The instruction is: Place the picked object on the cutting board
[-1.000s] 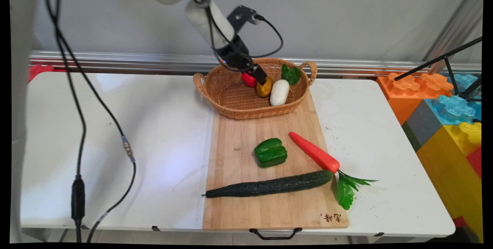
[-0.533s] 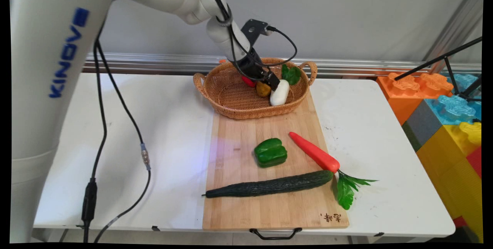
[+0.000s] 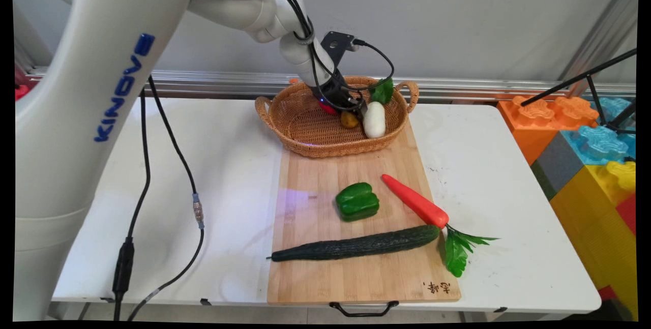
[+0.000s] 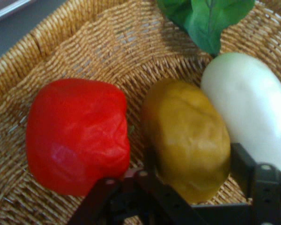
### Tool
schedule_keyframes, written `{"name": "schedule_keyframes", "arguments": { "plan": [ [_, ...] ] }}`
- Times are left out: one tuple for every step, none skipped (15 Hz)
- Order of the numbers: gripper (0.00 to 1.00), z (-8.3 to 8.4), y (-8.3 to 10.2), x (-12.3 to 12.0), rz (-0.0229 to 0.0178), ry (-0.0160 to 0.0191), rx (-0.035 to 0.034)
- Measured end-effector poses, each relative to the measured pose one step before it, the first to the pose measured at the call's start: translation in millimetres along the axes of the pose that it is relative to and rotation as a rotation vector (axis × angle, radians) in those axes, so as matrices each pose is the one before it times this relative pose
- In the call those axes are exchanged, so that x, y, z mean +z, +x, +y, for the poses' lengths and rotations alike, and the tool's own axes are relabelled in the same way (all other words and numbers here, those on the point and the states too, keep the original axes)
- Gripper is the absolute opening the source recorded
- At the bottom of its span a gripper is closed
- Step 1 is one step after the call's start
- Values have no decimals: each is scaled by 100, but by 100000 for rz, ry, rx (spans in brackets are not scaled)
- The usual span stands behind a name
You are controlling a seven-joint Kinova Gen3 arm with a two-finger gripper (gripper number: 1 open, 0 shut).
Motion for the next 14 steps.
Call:
{"name": "schedule_keyframes", "arguments": {
  "plan": [
    [0,18,-108,30,5,215,-721],
    [0,54,-86,-20,-81,105,-379],
    [0,51,-132,-93,-156,66,-301],
    [0,44,-125,-205,-165,-3,-141],
    [0,45,-133,-243,-137,-107,-47],
    [0,63,-65,-412,98,-205,91],
    [0,76,46,-487,422,-313,304],
    [0,87,111,-728,788,-369,597],
    [0,123,219,-945,1173,-533,1060],
    [0,109,239,-959,1184,-486,1522],
    [0,94,206,-709,922,-305,1060],
    [0,90,297,-1166,1371,-346,1893],
    [0,97,353,-1449,1557,-311,2369],
    [0,27,129,-889,602,-244,1520]
  ]
}}
